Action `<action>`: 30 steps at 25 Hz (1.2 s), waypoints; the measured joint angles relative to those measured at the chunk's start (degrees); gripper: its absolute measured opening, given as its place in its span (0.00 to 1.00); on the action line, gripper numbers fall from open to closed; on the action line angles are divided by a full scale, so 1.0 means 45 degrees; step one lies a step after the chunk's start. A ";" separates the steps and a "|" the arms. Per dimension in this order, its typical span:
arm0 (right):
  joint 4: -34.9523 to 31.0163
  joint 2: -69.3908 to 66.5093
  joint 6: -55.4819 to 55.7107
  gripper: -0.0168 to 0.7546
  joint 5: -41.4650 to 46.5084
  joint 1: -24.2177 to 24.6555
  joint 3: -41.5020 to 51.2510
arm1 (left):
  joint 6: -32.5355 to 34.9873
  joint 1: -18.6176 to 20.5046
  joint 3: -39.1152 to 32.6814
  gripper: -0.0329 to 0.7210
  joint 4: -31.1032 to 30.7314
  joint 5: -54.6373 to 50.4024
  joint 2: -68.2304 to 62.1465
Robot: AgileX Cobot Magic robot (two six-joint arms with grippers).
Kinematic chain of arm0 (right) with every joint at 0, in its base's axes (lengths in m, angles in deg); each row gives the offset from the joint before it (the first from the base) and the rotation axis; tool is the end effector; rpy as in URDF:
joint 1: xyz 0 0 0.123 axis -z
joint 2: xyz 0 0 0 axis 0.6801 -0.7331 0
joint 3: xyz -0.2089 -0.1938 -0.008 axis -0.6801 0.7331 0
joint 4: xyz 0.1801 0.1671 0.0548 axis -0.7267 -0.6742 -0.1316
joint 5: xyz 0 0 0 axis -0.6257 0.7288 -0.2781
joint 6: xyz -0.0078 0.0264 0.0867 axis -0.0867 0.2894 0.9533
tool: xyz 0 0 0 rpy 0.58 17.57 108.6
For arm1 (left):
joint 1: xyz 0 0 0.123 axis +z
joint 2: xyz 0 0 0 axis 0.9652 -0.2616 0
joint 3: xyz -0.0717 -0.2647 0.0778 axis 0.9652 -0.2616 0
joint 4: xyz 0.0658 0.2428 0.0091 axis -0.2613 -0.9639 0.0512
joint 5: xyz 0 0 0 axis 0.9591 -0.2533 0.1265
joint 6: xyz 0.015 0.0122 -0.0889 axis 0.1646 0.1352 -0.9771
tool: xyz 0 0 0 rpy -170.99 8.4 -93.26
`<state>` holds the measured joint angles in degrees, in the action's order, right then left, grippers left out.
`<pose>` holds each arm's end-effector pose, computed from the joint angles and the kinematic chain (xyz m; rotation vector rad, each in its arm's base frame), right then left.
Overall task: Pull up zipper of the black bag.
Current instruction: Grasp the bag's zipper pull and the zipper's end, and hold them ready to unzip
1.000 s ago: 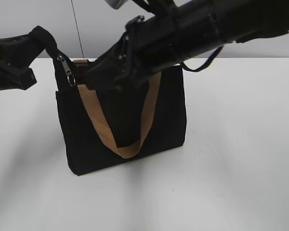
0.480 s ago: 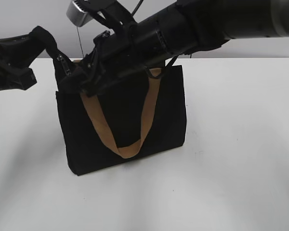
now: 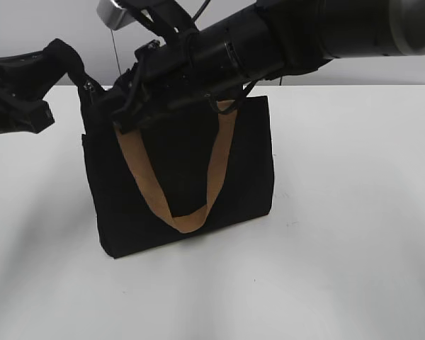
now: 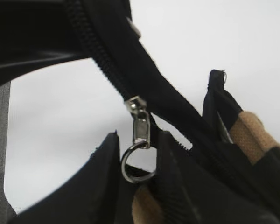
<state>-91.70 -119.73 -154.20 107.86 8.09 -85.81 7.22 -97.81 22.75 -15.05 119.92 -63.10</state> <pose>0.3275 0.2854 0.2377 -1.1650 1.8694 0.8214 0.2117 -0.0989 0.2456 0.4245 1.5367 -0.3491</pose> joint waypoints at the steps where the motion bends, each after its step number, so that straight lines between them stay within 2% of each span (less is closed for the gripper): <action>1: 0.0037 0.0000 0.0000 0.19 -0.0005 0.0000 0.0000 | 0.0000 0.0000 0.0000 0.08 0.0000 0.0000 0.0000; 4: 0.0458 0.0000 0.0138 0.08 -0.0016 0.0000 0.0000 | 0.0000 0.0000 0.0000 0.08 0.0000 -0.0015 0.0000; 7: 0.1000 0.0000 0.0666 0.02 0.0091 0.0000 -0.0047 | 0.0000 0.0000 0.0000 0.08 0.0000 -0.0140 0.0000; 13: 0.1571 0.0035 0.1386 0.02 -0.0096 0.0000 -0.0085 | 0.0118 0.0000 0.0000 0.08 0.0236 -0.0715 0.0031; 20: 0.1678 0.0061 0.1468 0.02 -0.0085 0.0000 -0.0085 | 0.2237 0.0167 0.0000 0.08 0.2619 -0.3464 0.0713; 25: 0.1708 0.0134 0.1571 0.02 -0.0085 0.0000 -0.0085 | 0.2454 0.0235 0.0000 0.08 0.2816 -0.5342 0.0853; 30: 0.1829 0.0471 0.1613 0.02 -0.0085 0.0000 -0.0085 | 0.2477 0.0235 0.0000 0.08 0.2860 -0.6083 0.0853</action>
<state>-83.47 -117.61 -146.94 107.48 8.09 -86.19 18.37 -96.76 22.75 -2.18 92.54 -59.26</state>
